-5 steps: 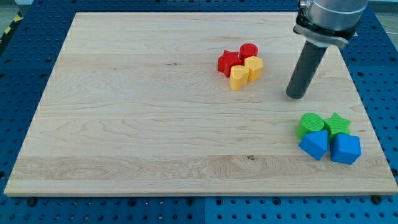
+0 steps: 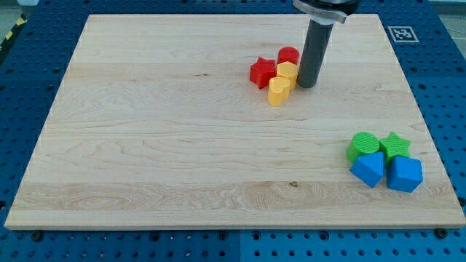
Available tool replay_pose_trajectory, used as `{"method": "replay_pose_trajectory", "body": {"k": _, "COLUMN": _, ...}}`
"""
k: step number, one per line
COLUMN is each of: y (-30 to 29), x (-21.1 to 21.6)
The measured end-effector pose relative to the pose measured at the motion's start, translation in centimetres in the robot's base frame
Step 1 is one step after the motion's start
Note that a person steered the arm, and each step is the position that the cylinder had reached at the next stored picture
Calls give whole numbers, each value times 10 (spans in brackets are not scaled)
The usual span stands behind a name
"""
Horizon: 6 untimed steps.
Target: Separate the yellow blocks
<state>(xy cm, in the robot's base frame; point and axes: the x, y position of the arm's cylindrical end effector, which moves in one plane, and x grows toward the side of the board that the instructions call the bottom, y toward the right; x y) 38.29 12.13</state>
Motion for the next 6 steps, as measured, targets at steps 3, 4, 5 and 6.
{"method": "replay_pose_trajectory", "body": {"k": 3, "y": -33, "x": 6}}
{"method": "replay_pose_trajectory", "body": {"k": 4, "y": -33, "x": 24}}
{"method": "replay_pose_trajectory", "body": {"k": 5, "y": -33, "x": 25}}
{"method": "replay_pose_trajectory", "body": {"k": 6, "y": -42, "x": 23}}
